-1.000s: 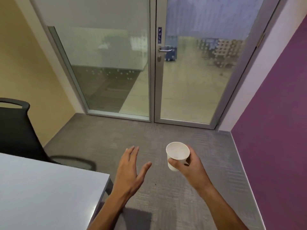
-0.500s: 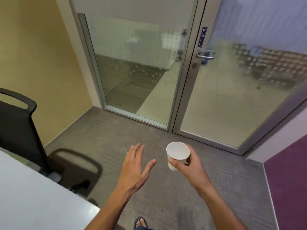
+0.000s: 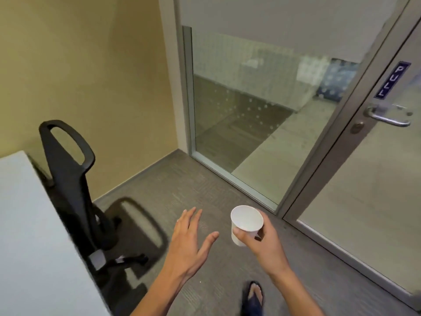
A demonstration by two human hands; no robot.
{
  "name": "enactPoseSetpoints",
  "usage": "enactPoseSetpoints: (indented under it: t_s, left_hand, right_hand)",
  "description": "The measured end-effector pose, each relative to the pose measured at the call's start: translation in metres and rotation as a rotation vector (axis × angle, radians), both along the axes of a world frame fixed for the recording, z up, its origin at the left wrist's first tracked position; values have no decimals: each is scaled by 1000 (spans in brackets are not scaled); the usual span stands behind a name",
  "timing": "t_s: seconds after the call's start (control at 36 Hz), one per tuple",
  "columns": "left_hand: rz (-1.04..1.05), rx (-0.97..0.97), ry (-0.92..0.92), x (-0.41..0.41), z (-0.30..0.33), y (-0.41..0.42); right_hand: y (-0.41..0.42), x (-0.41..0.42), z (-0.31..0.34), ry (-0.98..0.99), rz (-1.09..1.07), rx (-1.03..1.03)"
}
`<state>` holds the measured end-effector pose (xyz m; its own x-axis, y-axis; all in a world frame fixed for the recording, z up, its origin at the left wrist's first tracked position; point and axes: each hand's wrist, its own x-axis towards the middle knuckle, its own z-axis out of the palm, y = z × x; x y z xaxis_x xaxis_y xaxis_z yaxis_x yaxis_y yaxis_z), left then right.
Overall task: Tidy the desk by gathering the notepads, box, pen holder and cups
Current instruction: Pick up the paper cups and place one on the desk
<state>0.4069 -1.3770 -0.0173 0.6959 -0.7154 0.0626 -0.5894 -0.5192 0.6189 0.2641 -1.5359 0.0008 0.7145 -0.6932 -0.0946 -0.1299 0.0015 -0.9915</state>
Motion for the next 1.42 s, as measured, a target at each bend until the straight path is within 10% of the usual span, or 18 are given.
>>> enactPoseSetpoints:
  t_s: [0.61,1.42]
  left_hand:
    - [733,-21,40,72,18,-88]
    - [1475,-79,109,196,-9,106]
  right_hand:
    - [-163,207,-1,-65,617,35]
    - [89,455,30,-61,1479,38]
